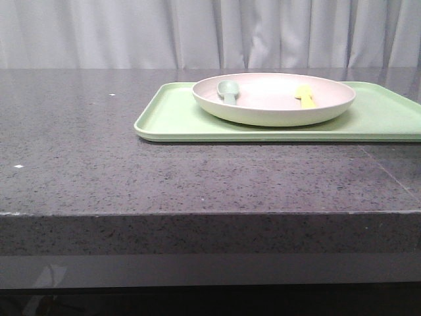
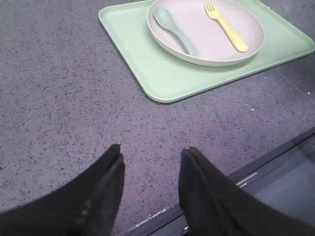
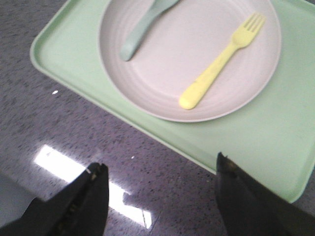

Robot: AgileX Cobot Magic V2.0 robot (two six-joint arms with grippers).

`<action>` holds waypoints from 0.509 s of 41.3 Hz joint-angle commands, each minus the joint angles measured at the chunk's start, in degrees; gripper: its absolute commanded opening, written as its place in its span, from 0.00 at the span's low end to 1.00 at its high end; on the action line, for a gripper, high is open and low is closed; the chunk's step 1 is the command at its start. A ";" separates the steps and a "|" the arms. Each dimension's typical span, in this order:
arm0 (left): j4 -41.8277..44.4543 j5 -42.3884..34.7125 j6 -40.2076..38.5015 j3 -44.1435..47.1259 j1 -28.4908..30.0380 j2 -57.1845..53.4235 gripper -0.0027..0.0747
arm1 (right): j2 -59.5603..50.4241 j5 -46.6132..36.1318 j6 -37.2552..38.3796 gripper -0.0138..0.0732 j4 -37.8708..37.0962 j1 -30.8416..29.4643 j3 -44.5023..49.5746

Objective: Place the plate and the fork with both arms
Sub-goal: 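Open the left gripper and withdraw it from the plate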

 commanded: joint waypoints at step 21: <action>-1.32 -3.90 0.14 -1.45 0.13 -0.08 0.40 | 17.51 -3.69 10.75 0.72 -4.95 -0.53 -12.34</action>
